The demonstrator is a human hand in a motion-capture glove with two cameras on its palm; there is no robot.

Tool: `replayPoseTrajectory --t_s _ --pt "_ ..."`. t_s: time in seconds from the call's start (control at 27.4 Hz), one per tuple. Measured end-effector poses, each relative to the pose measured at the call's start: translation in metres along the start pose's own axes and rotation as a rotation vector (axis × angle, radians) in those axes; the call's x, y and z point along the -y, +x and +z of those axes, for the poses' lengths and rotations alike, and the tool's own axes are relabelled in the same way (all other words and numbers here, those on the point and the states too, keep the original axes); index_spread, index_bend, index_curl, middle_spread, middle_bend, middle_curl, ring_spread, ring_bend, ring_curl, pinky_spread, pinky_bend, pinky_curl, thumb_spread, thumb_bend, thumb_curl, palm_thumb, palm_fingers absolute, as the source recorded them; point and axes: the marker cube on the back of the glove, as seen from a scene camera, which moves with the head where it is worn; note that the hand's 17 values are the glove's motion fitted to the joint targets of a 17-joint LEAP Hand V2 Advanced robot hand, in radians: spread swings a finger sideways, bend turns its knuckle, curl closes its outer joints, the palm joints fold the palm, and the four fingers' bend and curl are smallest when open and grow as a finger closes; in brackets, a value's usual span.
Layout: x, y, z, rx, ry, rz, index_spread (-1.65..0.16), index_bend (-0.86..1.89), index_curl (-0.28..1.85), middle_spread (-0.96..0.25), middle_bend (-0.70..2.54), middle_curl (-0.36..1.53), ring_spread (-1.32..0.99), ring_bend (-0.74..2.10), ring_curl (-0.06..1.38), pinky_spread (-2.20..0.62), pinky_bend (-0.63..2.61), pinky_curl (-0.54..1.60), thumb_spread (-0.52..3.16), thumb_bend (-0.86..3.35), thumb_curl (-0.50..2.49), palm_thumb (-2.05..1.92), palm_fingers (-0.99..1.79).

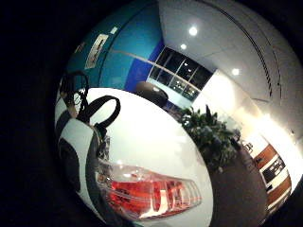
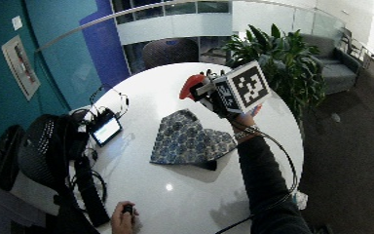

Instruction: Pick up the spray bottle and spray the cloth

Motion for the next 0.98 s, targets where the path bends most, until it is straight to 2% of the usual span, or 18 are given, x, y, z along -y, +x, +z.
replayPoseTrajectory --t_s 0.4,0.62,0.98 --pt "-0.034 -0.001 0.037 -0.161 -0.167 -0.141 -0.28 0.17 0.48 -0.21 0.61 0.53 -0.21 0.79 0.48 -0.33 0.60 0.43 0.93 -0.02 0.56 0.83 1.37" --pt "-0.061 -0.012 0.049 -0.175 -0.203 -0.154 -0.28 0.17 0.48 -0.21 0.61 0.53 -0.21 0.79 0.48 -0.33 0.60 0.43 0.92 -0.02 0.57 0.83 1.36" --pt "-0.097 -0.025 0.064 -0.273 -0.358 -0.191 -0.29 0.17 0.49 -0.21 0.61 0.53 -0.21 0.79 0.47 -0.33 0.61 0.43 0.90 -0.02 0.58 0.83 1.36"
